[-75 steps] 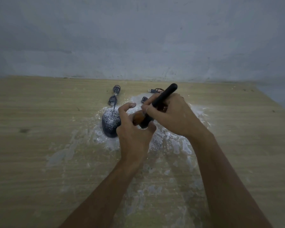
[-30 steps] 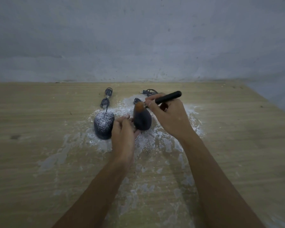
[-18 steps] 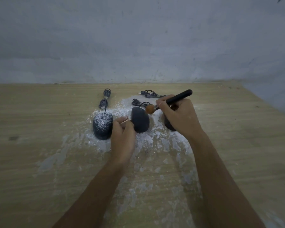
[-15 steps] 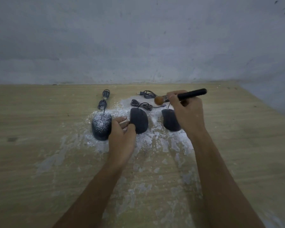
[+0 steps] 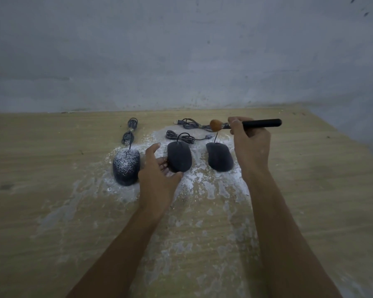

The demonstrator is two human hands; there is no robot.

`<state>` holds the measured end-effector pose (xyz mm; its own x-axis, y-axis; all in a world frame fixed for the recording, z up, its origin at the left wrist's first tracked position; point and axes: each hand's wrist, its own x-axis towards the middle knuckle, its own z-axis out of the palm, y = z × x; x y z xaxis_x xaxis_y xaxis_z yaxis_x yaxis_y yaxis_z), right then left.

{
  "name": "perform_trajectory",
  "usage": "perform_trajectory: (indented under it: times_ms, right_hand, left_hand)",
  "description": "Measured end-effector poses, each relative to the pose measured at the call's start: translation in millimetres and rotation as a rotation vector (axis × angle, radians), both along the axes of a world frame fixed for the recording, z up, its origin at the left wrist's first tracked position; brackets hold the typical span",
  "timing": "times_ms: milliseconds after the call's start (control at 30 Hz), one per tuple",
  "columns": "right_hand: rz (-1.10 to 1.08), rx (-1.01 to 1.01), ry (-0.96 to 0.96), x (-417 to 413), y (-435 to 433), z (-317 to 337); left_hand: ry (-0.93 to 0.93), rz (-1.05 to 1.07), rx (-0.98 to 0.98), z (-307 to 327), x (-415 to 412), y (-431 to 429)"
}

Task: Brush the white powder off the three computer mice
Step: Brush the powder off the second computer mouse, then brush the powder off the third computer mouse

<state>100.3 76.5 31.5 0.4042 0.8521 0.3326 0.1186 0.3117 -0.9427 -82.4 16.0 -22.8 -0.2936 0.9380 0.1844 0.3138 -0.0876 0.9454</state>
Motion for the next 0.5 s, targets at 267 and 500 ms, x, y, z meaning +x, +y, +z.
perform_trajectory:
  times_ms: [267,500]
  right_hand:
    - [0.043,-0.016,-0.135,-10.6,-2.4,-3.6]
    - [0.101,-0.043,-0.176,-26.7,-10.6,-5.5]
  left_hand:
    - [0.005,0.007,0.001,-2.8,-1.6,5.3]
    - [0.016,0.002,0.014,3.0,-1.2,-7.5]
